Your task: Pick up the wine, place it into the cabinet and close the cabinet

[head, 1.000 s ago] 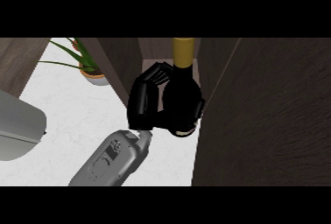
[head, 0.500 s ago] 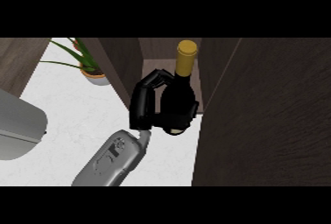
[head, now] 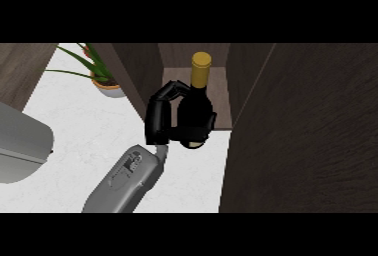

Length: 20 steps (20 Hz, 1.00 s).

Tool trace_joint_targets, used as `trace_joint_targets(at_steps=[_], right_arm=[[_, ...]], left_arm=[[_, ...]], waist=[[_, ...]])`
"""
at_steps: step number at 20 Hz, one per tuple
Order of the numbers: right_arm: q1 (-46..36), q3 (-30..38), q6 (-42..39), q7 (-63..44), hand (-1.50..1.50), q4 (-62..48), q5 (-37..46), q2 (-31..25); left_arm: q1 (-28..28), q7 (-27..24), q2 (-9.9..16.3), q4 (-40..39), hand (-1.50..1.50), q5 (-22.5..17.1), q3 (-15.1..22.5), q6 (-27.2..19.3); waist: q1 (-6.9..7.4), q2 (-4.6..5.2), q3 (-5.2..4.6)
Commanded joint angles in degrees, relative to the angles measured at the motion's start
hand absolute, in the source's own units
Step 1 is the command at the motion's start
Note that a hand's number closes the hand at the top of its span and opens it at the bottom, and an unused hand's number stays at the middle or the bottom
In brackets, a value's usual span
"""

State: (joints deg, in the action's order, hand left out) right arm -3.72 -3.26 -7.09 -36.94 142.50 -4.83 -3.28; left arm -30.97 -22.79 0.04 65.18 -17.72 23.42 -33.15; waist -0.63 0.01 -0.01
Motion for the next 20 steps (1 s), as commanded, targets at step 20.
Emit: trace_joint_targets(at_steps=[20], right_arm=[[1.9, 2.8, 0.1, -2.1, -1.5, 6.1, -6.7, 0.5]], left_arm=[[-15.6, -4.0, 0.0, -24.7, 1.5, -4.1, -11.2, 7.5]], waist=[[-0.32, 0.06, 0.02]])
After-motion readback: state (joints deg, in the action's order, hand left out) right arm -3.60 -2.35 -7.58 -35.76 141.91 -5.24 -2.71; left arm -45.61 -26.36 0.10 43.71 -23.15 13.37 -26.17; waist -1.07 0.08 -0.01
